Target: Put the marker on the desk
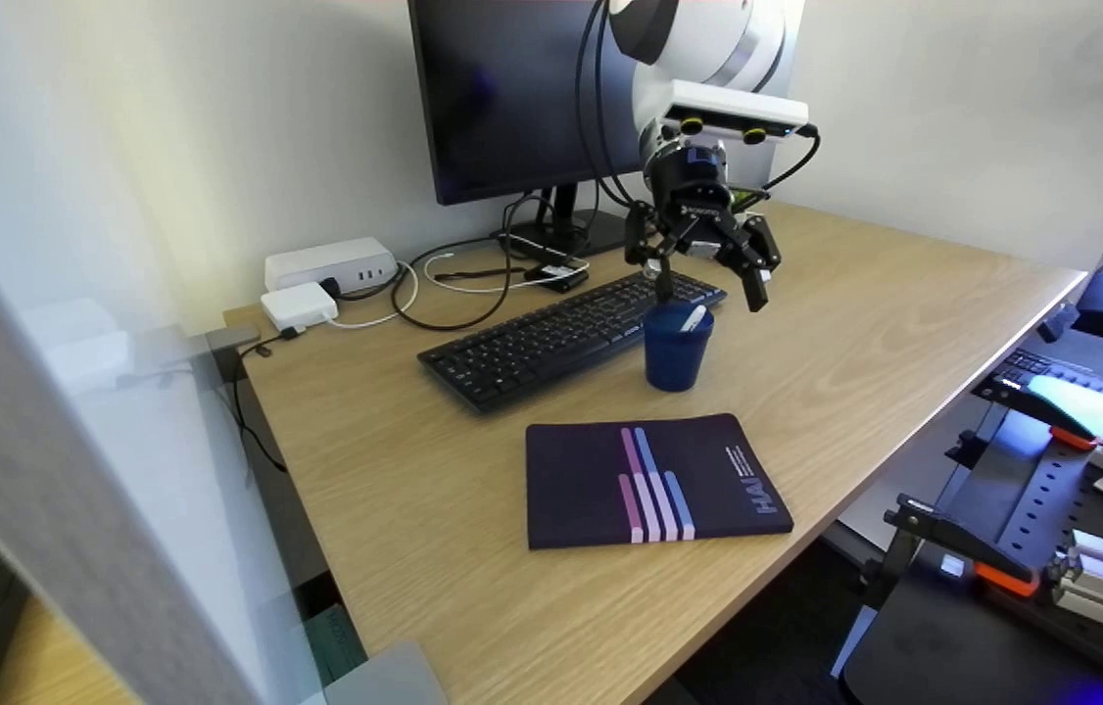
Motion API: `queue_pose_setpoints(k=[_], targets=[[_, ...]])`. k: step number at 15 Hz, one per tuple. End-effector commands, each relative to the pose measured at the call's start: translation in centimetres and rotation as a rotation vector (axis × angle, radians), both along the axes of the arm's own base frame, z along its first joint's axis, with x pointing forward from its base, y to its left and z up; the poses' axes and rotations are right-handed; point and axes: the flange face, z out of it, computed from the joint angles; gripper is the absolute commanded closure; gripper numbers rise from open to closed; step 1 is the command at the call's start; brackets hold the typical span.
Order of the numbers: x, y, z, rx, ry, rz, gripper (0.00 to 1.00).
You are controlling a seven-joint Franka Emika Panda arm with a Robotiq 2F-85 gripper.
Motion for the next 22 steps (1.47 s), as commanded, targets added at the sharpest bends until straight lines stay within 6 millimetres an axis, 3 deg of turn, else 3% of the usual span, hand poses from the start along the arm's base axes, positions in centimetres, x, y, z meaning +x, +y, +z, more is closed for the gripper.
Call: queue_pose_setpoints(k=[1, 15, 22], targets=[[-0.2, 0.1, -0.6, 0.005, 0.015, 0.022, 0.00], [-0.7, 0.6, -2.0, -0.034, 0.003, 0.102, 0.00], [0.4, 1.7, -2.9, -0.038, -0.011, 0.136, 0.00]])
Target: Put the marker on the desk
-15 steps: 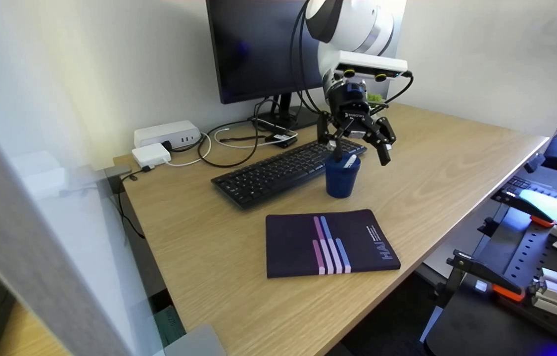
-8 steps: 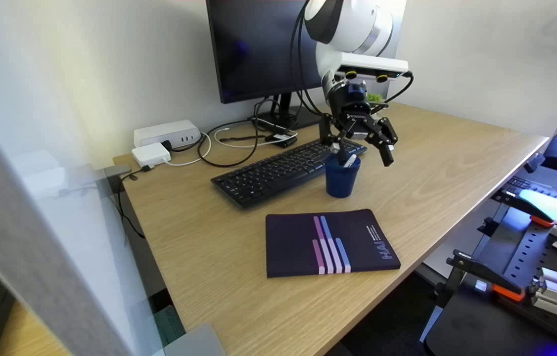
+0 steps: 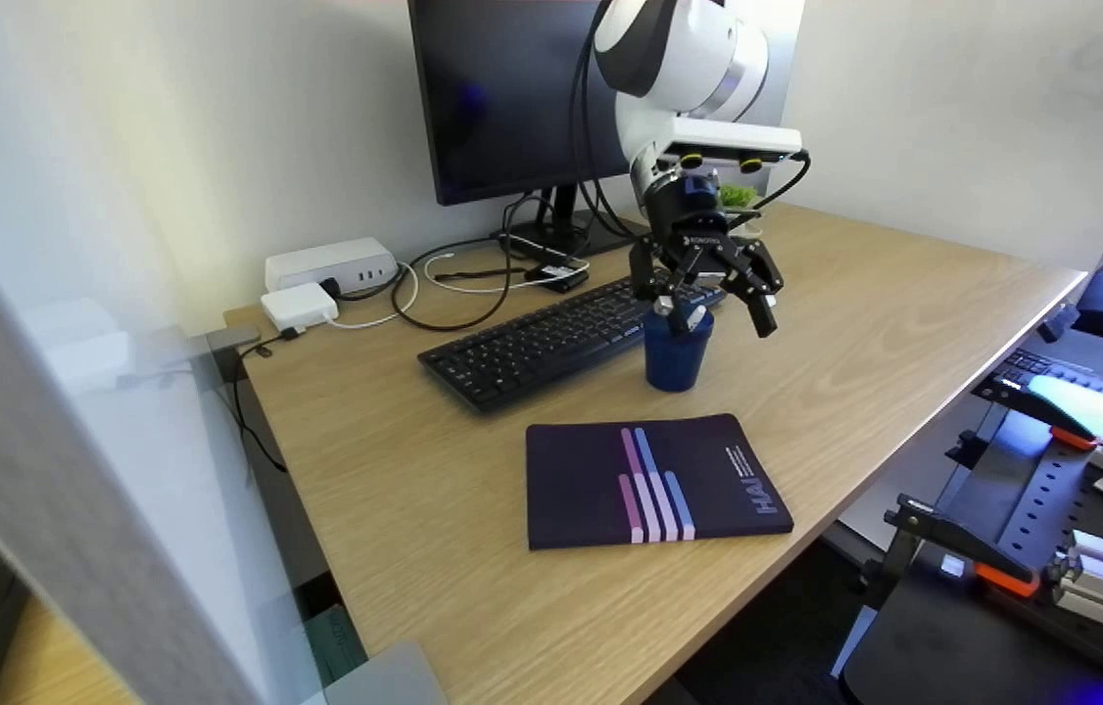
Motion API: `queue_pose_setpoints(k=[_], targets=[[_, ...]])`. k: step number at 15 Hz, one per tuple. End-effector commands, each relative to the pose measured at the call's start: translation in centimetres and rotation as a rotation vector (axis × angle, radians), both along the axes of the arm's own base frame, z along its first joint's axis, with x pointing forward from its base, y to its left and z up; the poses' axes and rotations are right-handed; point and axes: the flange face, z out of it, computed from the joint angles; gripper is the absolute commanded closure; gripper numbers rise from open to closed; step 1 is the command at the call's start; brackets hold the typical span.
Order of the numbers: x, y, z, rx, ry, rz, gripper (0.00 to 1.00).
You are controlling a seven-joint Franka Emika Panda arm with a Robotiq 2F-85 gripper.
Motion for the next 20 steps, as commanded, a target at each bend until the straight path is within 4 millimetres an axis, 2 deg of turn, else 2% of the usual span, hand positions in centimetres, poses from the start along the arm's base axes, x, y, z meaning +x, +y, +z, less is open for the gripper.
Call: queue_pose_setpoints(k=[1, 3, 4, 6, 15, 16, 20], targets=[[1.3, 0.8, -0.5, 0.009, -0.021, 0.034, 0.00], [1.8, 1.1, -0.7, 0.012, -0.027, 0.040, 0.00], [2.0, 1.3, -0.7, 0.009, -0.034, 0.044, 0.25], [2.4, 1.4, -0.8, 0.011, -0.041, 0.050, 0.34], [2.7, 1.1, -1.0, 0.005, -0.048, 0.071, 0.97], [2.7, 1.0, -1.0, 0.004, -0.049, 0.071, 1.00], [3.0, 0.4, -0.3, -0.001, -0.056, 0.068, 0.97]])
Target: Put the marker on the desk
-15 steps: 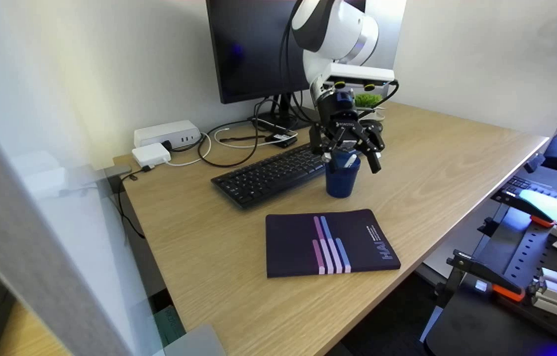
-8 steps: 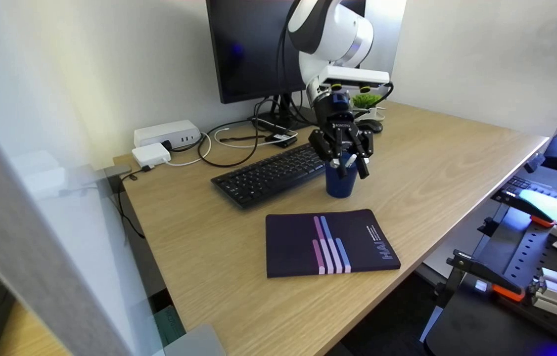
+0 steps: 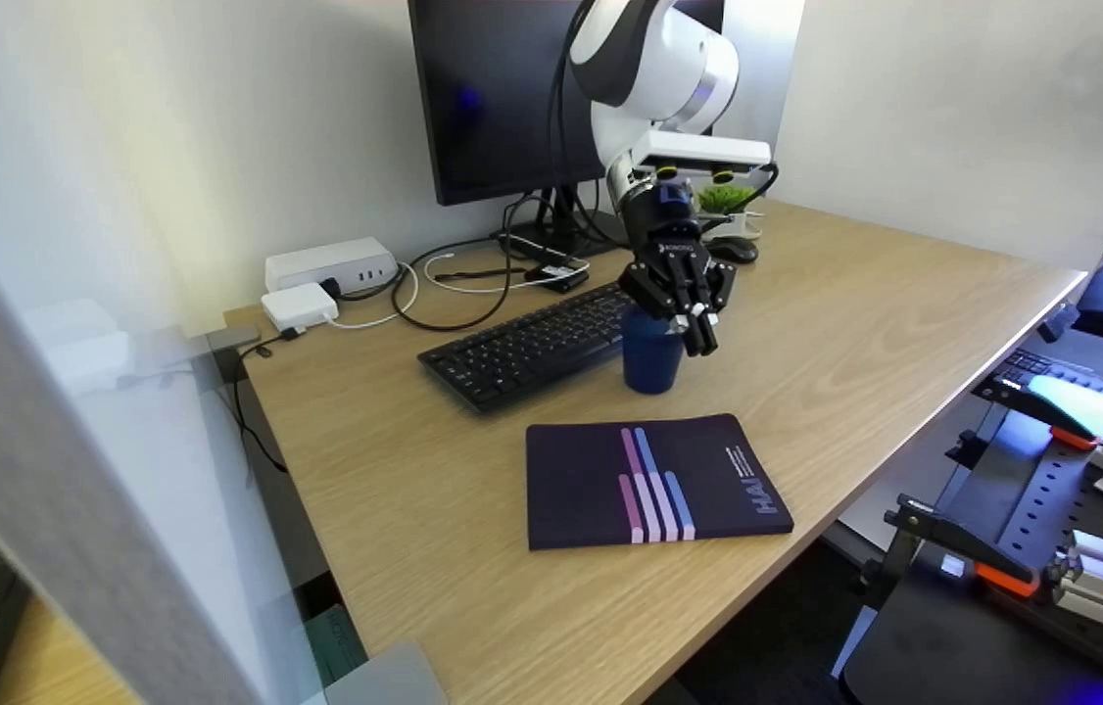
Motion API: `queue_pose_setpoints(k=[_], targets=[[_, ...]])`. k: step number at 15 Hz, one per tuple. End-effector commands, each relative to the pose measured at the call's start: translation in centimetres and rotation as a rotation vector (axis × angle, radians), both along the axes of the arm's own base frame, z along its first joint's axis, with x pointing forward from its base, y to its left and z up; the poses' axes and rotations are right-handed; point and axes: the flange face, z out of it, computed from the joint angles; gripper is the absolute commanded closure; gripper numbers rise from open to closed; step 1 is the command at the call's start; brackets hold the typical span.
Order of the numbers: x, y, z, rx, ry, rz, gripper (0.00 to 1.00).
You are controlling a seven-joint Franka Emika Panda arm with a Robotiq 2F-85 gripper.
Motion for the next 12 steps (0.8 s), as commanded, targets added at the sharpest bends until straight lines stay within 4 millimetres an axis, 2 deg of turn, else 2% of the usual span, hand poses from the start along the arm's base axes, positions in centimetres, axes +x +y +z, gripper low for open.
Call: queue_pose_setpoints(k=[1, 7, 12], targets=[[0.7, -0.8, 1.1, 0.000, -0.019, 0.012, 0.97], [2.4, -2.4, 4.0, -0.005, -0.048, 0.011, 0.97], [2.6, -2.4, 6.9, 0.015, -0.036, 0.043, 0.97]])
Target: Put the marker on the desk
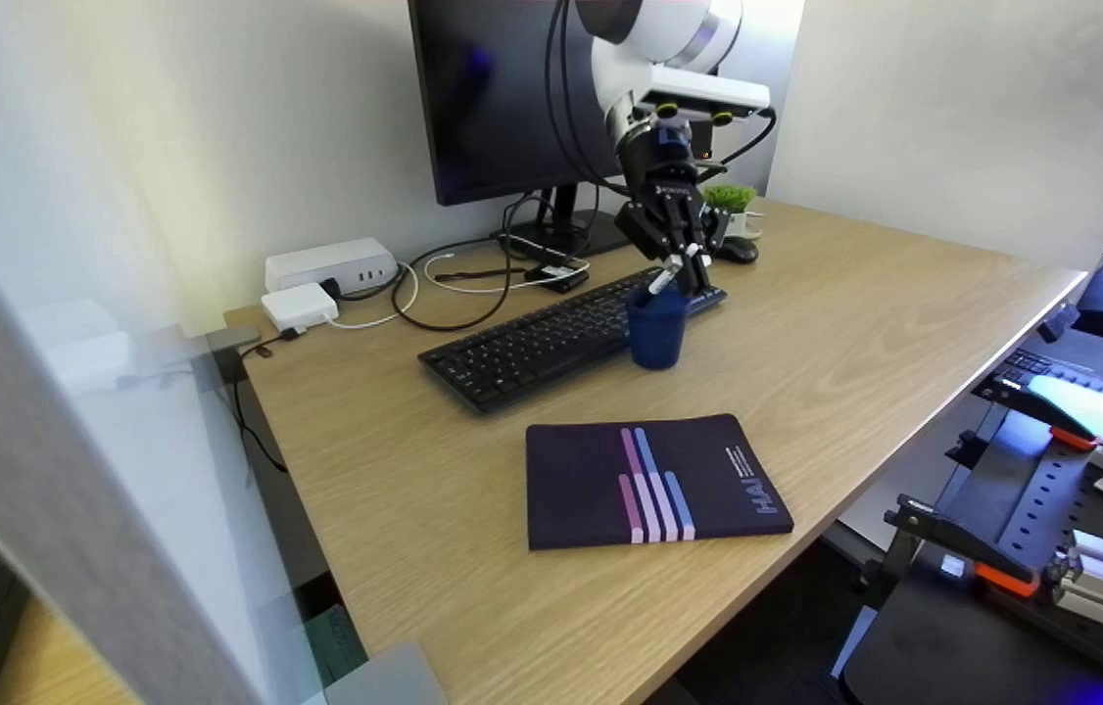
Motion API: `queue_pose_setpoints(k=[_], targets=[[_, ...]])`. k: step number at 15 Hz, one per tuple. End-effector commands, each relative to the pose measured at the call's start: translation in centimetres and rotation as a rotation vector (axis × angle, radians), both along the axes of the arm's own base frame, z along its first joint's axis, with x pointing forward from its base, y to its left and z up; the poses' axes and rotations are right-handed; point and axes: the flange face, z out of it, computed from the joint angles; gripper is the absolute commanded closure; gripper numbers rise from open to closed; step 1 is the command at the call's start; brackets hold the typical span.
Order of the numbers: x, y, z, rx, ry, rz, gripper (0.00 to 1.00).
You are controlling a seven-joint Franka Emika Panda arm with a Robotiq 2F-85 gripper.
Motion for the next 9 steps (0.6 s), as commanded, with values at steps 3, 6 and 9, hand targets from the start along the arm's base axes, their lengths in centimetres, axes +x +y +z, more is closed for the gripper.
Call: queue_pose_setpoints(k=[3, 6, 9], targets=[[-0.4, -0.3, 3.5, 0.021, 0.035, 0.065, 0.97], [-0.9, -0.5, 6.2, 0.021, 0.035, 0.106, 0.97], [-1.6, -0.9, 9.6, 0.016, -0.001, 0.156, 0.97]])
